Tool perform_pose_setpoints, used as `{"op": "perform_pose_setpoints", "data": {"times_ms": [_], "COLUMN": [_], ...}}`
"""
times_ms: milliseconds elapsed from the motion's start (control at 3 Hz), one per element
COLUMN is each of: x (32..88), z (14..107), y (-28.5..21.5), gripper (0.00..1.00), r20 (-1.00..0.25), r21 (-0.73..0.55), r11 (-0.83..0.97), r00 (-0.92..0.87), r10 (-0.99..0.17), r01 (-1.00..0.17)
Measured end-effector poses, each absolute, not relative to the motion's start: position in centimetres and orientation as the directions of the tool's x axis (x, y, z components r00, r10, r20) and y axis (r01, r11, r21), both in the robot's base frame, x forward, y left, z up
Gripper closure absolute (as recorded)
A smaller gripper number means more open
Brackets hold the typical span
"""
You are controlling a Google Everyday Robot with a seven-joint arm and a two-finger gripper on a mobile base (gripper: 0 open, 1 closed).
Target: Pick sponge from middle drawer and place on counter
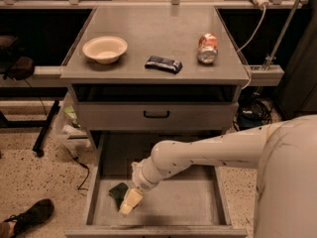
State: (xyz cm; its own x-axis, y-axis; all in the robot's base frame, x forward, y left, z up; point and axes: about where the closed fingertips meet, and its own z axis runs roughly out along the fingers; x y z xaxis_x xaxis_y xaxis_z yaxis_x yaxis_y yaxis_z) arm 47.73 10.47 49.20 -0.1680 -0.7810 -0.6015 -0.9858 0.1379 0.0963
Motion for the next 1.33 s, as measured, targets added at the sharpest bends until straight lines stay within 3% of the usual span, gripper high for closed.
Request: {"op": "perform_pose_setpoints", "data": {"times_ms": [667,1333], "x": [50.9,51.6], "z": [43.7,39.0], "y": [11.8,14.4], "gripper": [0.0,0.0], "r20": [-0.645,-0.721], "r21": [0.077,0.076], "r11": [0.155,0.05], "r00": [-0.168,-0.09], "r10": [-0.746,-0.688], "r01": [-0.985,-0.996]}}
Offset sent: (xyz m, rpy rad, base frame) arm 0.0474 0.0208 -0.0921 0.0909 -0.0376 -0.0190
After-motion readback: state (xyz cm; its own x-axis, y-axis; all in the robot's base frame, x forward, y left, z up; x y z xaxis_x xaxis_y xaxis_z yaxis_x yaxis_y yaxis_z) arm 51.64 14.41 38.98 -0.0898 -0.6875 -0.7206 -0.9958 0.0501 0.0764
